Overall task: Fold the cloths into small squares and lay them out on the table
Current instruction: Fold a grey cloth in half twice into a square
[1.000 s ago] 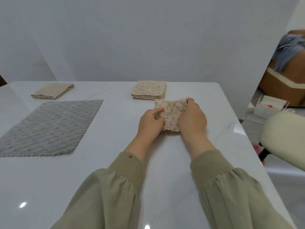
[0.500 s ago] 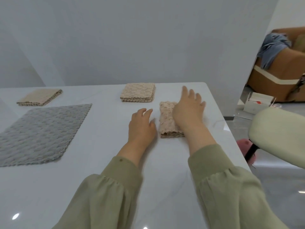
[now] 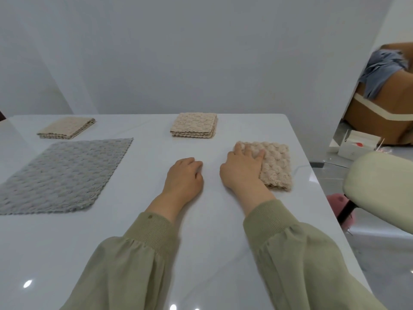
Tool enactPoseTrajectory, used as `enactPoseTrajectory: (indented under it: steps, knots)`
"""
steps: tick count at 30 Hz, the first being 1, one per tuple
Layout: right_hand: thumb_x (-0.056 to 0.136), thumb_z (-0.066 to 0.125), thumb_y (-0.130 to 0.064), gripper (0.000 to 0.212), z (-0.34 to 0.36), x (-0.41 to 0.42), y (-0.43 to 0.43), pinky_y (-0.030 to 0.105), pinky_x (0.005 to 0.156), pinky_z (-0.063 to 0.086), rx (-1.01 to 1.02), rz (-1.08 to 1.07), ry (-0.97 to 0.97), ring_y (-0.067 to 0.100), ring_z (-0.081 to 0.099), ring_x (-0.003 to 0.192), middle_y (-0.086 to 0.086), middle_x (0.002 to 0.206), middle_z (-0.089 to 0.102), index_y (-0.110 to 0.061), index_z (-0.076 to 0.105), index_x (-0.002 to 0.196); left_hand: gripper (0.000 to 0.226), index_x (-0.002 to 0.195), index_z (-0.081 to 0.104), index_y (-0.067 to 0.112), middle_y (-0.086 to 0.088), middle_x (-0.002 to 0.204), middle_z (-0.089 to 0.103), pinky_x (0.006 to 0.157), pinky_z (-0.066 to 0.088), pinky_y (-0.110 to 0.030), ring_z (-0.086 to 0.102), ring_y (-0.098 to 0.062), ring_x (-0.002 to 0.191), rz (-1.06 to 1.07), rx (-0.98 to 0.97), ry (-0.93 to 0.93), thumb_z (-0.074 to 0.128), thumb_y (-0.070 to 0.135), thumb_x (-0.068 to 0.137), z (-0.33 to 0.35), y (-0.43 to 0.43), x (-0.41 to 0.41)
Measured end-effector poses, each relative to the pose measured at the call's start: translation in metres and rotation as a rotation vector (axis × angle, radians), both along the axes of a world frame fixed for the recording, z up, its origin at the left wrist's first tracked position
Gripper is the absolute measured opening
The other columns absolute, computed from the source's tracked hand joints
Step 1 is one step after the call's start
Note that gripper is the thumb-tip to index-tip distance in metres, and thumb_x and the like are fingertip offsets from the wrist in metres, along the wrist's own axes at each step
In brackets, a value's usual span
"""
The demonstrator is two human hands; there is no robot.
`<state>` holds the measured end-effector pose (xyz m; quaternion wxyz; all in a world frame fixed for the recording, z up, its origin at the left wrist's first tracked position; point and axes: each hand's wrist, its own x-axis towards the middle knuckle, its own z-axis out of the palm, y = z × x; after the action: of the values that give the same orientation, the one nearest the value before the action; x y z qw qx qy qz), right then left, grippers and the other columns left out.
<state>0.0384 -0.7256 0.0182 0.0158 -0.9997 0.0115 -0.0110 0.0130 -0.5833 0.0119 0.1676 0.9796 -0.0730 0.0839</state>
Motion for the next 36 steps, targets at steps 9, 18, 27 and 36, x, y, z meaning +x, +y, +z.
enactPoseTrajectory:
  steps: [9,18,27,36]
  knots:
    - [0.092,0.033,-0.020,0.052,0.003,-0.003,-0.016,0.050,0.117,0.006,0.112,0.167,-0.042,0.026,0.008,0.145,0.005,0.158,0.015,-0.013,0.031,0.144,0.040,0.134,0.050,0.015,-0.004,0.142,0.044,0.107,0.025,-0.030,0.033,-0.023,0.134,-0.059,-0.015,0.017,0.041,0.017,0.096,0.000,0.009,0.002]
    - [0.095,0.035,-0.034,0.047,-0.002,-0.015,0.032,0.050,0.114,0.012,0.128,0.116,-0.357,0.029,0.025,0.140,0.012,0.149,0.034,-0.007,0.044,0.133,0.039,0.131,0.051,0.019,0.001,0.137,0.049,0.110,0.020,-0.043,0.030,-0.021,0.135,0.035,0.206,-0.168,0.039,0.024,0.094,-0.001,0.043,-0.009]
    - [0.096,0.038,-0.029,0.038,-0.011,-0.033,0.141,0.037,0.105,0.029,0.375,0.169,-0.298,0.025,0.040,0.124,0.007,0.129,0.052,-0.008,0.049,0.125,0.026,0.090,0.071,0.006,-0.010,0.094,0.070,0.082,0.049,-0.045,0.062,-0.035,0.101,-0.050,0.182,-0.374,0.053,0.013,0.073,0.004,0.148,-0.028]
    - [0.094,0.045,-0.027,0.040,-0.016,-0.057,0.252,0.037,0.105,0.030,0.408,0.411,-0.314,0.027,0.042,0.124,0.009,0.129,0.053,-0.006,0.049,0.128,0.030,0.118,0.063,0.013,-0.005,0.123,0.061,0.094,0.037,-0.028,0.050,-0.022,0.116,0.084,-0.127,-0.123,0.052,0.020,0.092,-0.001,0.279,-0.036]
